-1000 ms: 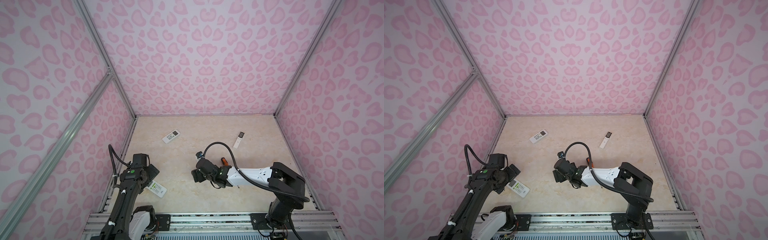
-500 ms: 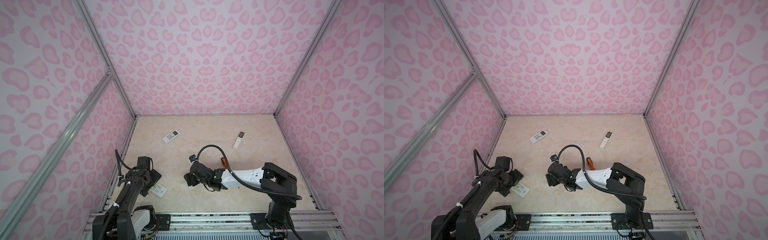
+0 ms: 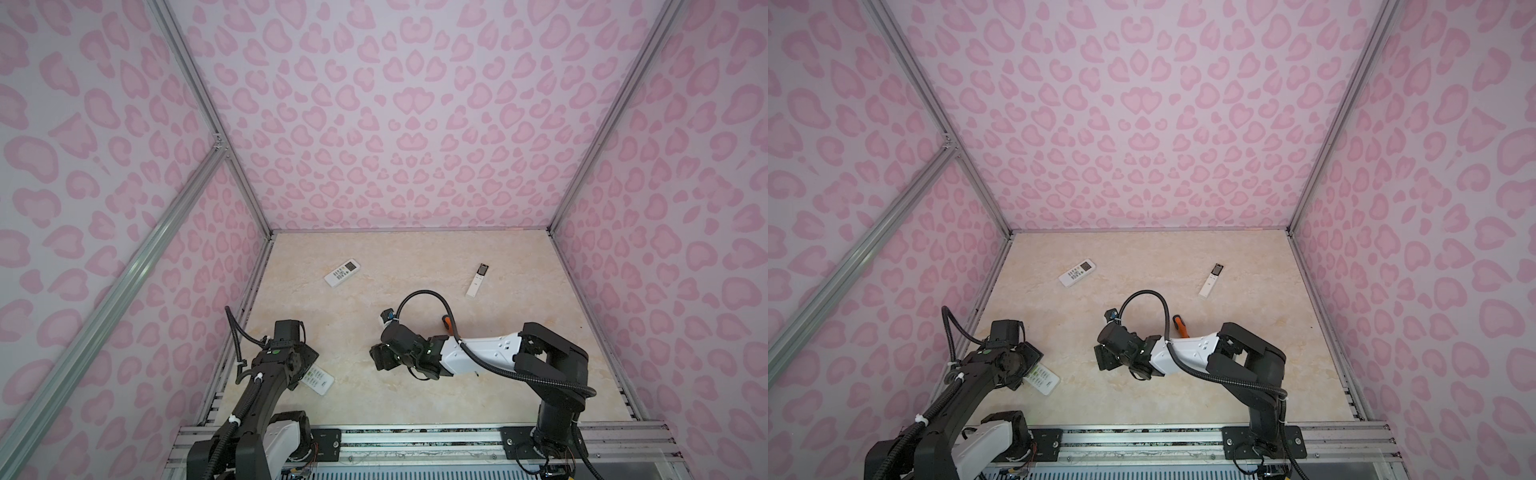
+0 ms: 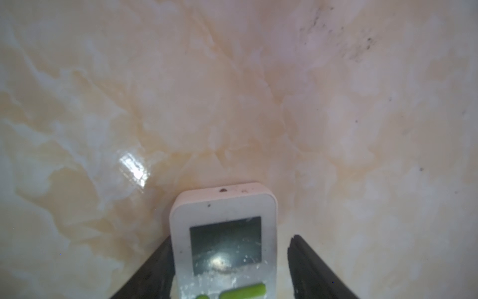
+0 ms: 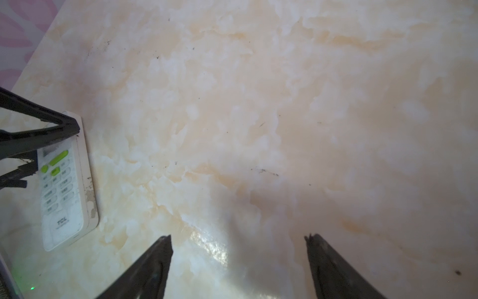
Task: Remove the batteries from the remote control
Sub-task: 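Lower the left gripper onto the nearer white remote while the right gripper reaches toward it, then grasp the nearer white remote's top end with the left gripper and lift it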
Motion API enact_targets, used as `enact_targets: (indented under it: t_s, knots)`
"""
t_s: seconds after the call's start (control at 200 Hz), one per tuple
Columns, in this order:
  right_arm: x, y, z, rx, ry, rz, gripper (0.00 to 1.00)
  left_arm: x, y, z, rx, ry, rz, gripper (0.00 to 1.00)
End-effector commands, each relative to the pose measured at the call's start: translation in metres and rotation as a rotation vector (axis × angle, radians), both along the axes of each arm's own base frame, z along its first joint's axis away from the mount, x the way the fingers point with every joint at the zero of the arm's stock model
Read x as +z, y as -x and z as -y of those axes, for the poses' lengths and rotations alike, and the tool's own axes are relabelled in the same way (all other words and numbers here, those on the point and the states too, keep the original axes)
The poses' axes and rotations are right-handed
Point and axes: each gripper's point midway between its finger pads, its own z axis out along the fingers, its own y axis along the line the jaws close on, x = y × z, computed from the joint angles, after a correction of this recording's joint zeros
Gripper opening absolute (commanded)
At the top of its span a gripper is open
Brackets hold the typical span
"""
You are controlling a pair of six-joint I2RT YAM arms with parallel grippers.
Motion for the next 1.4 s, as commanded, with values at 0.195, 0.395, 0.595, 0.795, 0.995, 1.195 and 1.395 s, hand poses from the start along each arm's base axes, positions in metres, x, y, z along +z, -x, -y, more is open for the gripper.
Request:
enact_targets:
  t_s: [0.195,0.395,0.595,0.795,0.995,1.195,1.395]
  knots:
    - [-0.002,0.000,-0.007,0.004,-0.047,-0.041,0.84,0.000,0.004,0.024,-0.060,0.131,-0.062,0.62]
    - [0.000,0.001,-0.010,0.007,-0.061,-0.053,0.84,-0.010,0.010,0.031,-0.097,0.162,-0.146,0.61]
    - [0.001,0.000,-0.008,0.008,-0.064,-0.059,0.84,-0.015,0.015,0.029,-0.123,0.132,-0.208,0.60]
    - [0.002,-0.001,-0.008,0.004,-0.068,-0.060,0.84,-0.003,0.008,0.030,-0.170,0.099,-0.203,0.62]
    - [0.003,-0.001,-0.009,0.000,-0.080,-0.063,0.84,0.011,0.004,0.029,-0.222,0.069,-0.214,0.72]
    - [0.004,0.000,-0.007,-0.003,-0.082,-0.065,0.84,0.008,0.010,0.033,-0.245,0.080,-0.240,0.77]
    - [0.005,0.001,-0.005,-0.009,-0.095,-0.074,0.84,-0.005,0.015,0.040,-0.249,0.110,-0.285,0.76]
